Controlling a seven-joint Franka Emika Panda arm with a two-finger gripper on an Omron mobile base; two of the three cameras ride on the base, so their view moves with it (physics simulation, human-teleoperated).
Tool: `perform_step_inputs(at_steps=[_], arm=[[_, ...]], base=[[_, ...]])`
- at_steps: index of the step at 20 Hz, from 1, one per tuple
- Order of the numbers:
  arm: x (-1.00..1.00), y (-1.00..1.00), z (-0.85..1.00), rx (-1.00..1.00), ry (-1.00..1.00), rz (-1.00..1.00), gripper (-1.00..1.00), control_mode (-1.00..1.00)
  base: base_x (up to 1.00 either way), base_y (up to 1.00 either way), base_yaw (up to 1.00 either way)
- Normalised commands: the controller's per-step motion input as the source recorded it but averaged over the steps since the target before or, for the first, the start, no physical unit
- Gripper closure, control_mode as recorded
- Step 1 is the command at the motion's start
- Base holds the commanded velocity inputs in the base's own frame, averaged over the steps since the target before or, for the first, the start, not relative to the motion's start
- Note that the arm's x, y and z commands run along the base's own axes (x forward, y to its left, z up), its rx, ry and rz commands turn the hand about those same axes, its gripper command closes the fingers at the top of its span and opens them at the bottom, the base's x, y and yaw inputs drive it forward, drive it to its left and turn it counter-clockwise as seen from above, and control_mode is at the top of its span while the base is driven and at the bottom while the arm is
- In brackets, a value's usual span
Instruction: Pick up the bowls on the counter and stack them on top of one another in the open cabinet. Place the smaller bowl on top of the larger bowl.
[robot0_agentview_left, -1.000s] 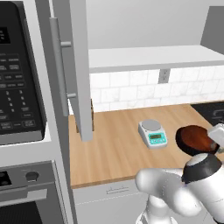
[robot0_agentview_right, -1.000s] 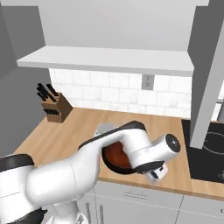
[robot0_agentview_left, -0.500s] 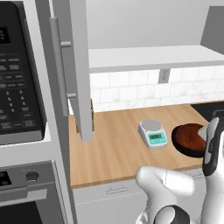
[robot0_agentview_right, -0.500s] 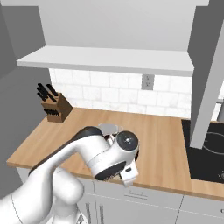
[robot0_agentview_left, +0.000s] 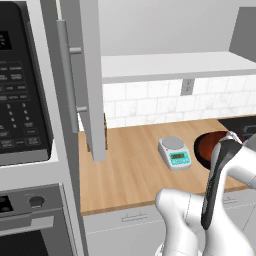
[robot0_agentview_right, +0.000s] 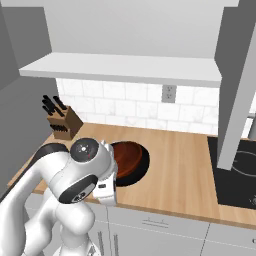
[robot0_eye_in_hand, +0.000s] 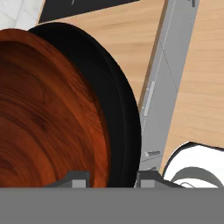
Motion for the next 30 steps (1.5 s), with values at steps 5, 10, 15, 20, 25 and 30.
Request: perform_step_inputs(at_steps=[5,10,15,20,25,30], arm=[[-0.04,0.0,1.0,0.04,0.0,-0.03,1.0,-1.0],[0.0,0.0,1.0,0.11,0.0,0.0,1.0,-1.0],[0.0,0.06,1.0,0.13,-0.04,0.01,1.0,-1.0],[0.0,0.25,0.82,0.1,-0.25,0.0,1.0,-1.0],[0.15,0.32,0.63,0.08,-0.3,0.0,1.0,-1.0],[0.38,0.29,0.34,0.1,-0.18,0.0,1.0,-1.0]], base=[[0.0,0.0,0.0],[0.0,0.0,0.0],[0.0,0.0,0.0],[0.0,0.0,0.0],[0.0,0.0,0.0],[0.0,0.0,0.0]])
